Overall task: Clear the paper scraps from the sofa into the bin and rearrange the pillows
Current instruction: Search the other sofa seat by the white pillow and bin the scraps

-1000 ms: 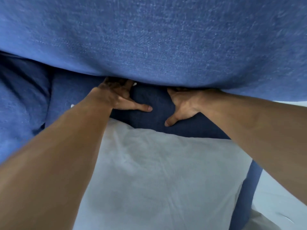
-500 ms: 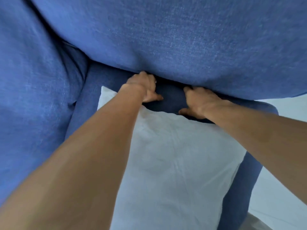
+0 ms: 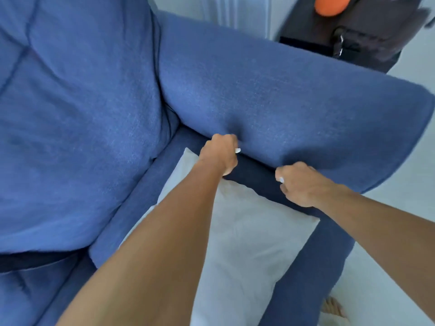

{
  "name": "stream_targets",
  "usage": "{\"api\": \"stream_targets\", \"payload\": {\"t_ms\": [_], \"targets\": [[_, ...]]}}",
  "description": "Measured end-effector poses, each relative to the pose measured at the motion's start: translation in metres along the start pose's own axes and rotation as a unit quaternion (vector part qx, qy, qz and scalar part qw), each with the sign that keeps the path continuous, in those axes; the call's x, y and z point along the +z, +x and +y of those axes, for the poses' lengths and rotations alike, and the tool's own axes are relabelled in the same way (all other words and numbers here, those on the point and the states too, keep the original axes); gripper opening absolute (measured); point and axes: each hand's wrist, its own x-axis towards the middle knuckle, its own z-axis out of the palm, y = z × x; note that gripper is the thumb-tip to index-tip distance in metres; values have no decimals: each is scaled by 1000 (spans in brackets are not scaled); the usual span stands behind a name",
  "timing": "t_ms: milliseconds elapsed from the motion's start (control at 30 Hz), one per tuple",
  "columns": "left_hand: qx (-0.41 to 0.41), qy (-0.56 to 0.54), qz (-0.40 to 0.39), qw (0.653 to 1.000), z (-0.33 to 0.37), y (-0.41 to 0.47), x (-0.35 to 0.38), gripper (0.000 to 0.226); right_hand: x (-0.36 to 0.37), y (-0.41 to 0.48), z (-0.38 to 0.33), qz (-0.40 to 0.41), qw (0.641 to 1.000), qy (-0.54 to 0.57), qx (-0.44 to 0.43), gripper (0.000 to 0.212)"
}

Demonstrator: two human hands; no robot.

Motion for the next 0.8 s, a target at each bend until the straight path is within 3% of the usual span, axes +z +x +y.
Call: {"api": "stream_targets", "payload": {"t_ms": [67,233,300,400,600,800], "targets": [[-7,-33,38,999,10,-25,-28,42,-24,-19,1,26,999,4,-24,23],[-55,-36,44,997,18,-82,-88,50,-85,-55,-11,79,993,-31,-82,34],[-102,-43,125,986,46,-168,-162,45,-160,-133,-10,150,980,-40,-127,37],[-106,-25,207,972,56,-221,-220,39,-222,-179,-14,222,959,-47,-169,33],[-124,-31,296,946,81,-334,-305,42,-315,-271,-34,294,928,-63,-218,25],[-205,-64,394,894,69,-436,-363,30,-379,-359,-84,363,890,-78,-264,27]]}}
